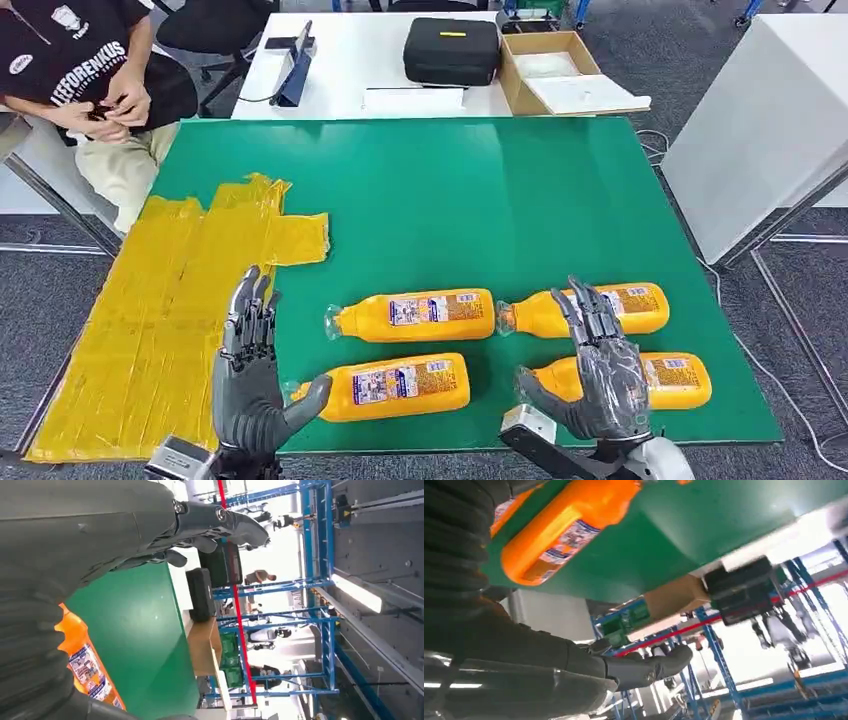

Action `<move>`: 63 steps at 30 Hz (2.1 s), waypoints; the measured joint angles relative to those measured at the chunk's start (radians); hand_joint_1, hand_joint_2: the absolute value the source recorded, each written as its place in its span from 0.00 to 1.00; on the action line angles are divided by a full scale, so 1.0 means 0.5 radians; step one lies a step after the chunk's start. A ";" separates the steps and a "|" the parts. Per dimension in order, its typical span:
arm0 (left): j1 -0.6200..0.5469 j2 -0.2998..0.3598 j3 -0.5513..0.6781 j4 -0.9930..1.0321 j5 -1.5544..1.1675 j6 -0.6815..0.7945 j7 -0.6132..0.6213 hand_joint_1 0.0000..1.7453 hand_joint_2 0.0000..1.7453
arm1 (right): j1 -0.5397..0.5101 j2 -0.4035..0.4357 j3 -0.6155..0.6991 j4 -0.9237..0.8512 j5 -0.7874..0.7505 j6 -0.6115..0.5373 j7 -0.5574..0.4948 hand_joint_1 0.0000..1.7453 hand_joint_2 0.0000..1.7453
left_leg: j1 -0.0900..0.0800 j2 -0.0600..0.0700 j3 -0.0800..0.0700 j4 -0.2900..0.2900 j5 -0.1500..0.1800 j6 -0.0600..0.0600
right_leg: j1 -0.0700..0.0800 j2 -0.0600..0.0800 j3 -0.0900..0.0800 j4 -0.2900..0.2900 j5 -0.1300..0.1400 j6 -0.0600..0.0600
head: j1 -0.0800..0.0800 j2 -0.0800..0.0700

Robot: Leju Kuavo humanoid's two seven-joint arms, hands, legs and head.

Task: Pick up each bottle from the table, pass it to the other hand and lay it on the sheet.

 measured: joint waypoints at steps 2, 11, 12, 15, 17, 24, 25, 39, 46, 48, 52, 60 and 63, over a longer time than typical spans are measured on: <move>-0.025 -0.010 0.014 0.021 0.013 -0.035 0.017 0.00 1.00 | 0.019 -0.075 -0.042 -0.037 0.012 0.116 0.082 0.00 1.00 | 0.000 -0.001 0.000 0.000 -0.001 0.001 | 0.000 -0.001 0.000 0.000 -0.001 0.001 | 0.002 0.000; -0.111 -0.023 0.051 0.150 0.064 -0.077 0.010 0.00 1.00 | 0.201 -0.340 -0.293 -0.181 -0.104 0.359 0.143 0.00 1.00 | -0.001 -0.002 -0.001 0.000 -0.002 0.003 | 0.000 -0.001 0.000 0.000 -0.001 0.001 | 0.002 0.000; -0.117 -0.023 0.054 0.159 0.075 -0.078 0.008 0.00 1.00 | 0.222 -0.365 -0.324 -0.194 -0.130 0.393 0.143 0.00 1.00 | -0.001 -0.001 -0.002 0.000 -0.003 0.003 | 0.000 -0.001 0.000 0.000 -0.001 0.001 | 0.001 0.000; -0.136 -0.023 0.059 0.188 0.085 -0.082 0.008 0.00 1.00 | 0.250 -0.419 -0.429 -0.207 -0.205 0.510 0.141 0.00 1.00 | -0.001 0.000 -0.001 0.000 -0.003 0.004 | 0.000 0.001 0.000 0.000 -0.001 0.001 | 0.001 0.000; -0.150 -0.026 0.060 0.207 0.103 -0.088 0.008 0.00 1.00 | 0.262 -0.456 -0.514 -0.207 -0.243 0.594 0.134 0.00 1.00 | -0.001 0.001 -0.001 0.000 -0.003 0.004 | 0.000 0.000 0.000 0.000 -0.001 0.001 | 0.001 0.001; -0.171 -0.025 0.066 0.252 0.135 -0.092 0.006 0.00 1.00 | 0.286 -0.503 -0.696 -0.186 -0.261 0.676 0.093 0.00 1.00 | -0.001 0.001 0.000 0.000 -0.003 0.004 | 0.000 0.000 0.000 0.000 -0.001 0.001 | 0.001 0.001; -0.172 -0.025 0.066 0.256 0.137 -0.092 0.006 0.00 1.00 | 0.289 -0.503 -0.703 -0.186 -0.260 0.676 0.093 0.00 1.00 | -0.001 0.001 0.000 0.000 -0.003 0.004 | 0.000 0.000 0.000 0.000 -0.001 0.001 | 0.000 0.001; -0.192 -0.024 0.072 0.285 0.146 -0.068 0.000 0.00 1.00 | 0.185 -0.537 -0.710 0.040 -0.248 0.748 0.067 0.00 1.00 | -0.001 0.001 0.000 0.000 -0.003 0.004 | 0.000 0.000 0.001 0.000 -0.001 0.001 | 0.001 0.000; -0.204 -0.015 0.076 0.311 0.162 -0.063 -0.003 0.00 1.00 | 0.085 -0.553 -0.640 0.246 -0.256 0.769 0.055 0.00 1.00 | -0.001 0.001 0.000 0.000 -0.002 0.005 | 0.000 0.000 0.001 0.000 -0.001 0.001 | 0.001 0.000; -0.209 -0.015 0.076 0.317 0.167 -0.063 -0.005 0.00 1.00 | 0.067 -0.561 -0.618 0.298 -0.267 0.769 0.052 0.00 1.00 | -0.001 0.000 -0.001 0.000 -0.002 0.005 | 0.000 0.000 0.001 0.000 -0.001 0.001 | 0.001 0.000; -0.226 -0.014 0.078 0.344 0.185 -0.066 -0.005 0.00 1.00 | 0.024 -0.596 -0.581 0.395 -0.310 0.769 0.042 0.00 1.00 | -0.001 0.000 -0.001 0.000 -0.002 0.005 | 0.000 0.000 0.001 0.000 -0.001 0.001 | 0.000 0.000; -0.239 -0.014 0.079 0.387 0.197 -0.069 -0.011 0.00 1.00 | -0.029 -0.623 -0.518 0.511 -0.328 0.773 0.030 0.00 1.00 | -0.001 0.000 -0.001 0.000 -0.002 0.005 | 0.000 0.000 0.002 0.000 -0.001 0.001 | 0.001 0.000; -0.241 -0.014 0.080 0.395 0.203 -0.069 -0.012 0.00 1.00 | -0.034 -0.633 -0.501 0.529 -0.330 0.774 0.030 0.00 1.00 | -0.001 0.000 -0.001 0.000 -0.002 0.005 | 0.000 0.000 0.001 0.000 -0.001 0.001 | 0.001 0.000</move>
